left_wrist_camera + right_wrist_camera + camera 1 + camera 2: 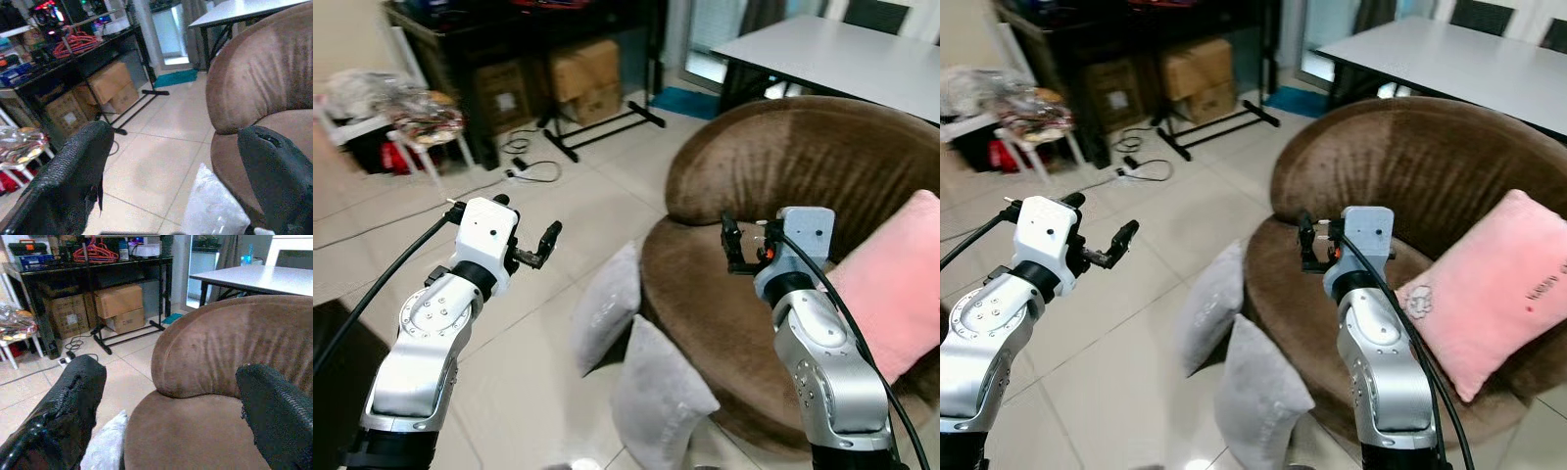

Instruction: Move the pillow to the sofa from floor

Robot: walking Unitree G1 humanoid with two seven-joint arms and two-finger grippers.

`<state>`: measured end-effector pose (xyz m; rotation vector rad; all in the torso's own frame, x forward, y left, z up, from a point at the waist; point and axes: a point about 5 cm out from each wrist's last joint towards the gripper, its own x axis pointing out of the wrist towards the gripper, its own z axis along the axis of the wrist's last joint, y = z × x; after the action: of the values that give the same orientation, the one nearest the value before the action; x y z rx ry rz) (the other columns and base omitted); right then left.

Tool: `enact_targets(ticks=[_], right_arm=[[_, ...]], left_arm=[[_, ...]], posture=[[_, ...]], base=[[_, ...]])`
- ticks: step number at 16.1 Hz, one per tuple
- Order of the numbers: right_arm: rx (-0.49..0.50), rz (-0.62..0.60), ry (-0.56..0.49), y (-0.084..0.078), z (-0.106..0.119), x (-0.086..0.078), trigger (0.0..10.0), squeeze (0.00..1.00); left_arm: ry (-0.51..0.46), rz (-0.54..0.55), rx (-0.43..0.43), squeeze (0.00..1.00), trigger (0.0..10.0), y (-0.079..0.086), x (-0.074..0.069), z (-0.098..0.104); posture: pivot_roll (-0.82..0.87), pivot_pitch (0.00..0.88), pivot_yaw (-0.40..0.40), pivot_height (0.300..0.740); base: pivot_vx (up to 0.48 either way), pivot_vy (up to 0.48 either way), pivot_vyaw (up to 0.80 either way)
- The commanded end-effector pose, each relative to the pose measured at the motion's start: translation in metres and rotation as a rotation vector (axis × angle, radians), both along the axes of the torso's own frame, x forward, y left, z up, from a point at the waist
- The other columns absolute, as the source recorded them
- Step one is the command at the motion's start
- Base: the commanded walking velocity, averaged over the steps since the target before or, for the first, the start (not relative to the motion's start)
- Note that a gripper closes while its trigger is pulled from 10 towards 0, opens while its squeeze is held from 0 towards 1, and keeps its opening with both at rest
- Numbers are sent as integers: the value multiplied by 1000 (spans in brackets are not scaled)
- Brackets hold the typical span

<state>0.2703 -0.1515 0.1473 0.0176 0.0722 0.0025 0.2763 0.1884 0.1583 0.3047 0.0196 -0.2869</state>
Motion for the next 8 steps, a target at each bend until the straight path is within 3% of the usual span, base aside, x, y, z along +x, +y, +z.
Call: enact_targets(ticks=[1,8], right_arm=[[6,-5,16,-2,-4,-3,10000,0],[27,27,17,2,-5,-5,10000,0]], left_arm=[[2,6,17,455,10000,1,0,-2],[5,0,25,376,10000,0,-3,-6]], posture=[[-122,0,30,659],[-119,0,23,590]], base=[[0,0,0],[0,0,0]])
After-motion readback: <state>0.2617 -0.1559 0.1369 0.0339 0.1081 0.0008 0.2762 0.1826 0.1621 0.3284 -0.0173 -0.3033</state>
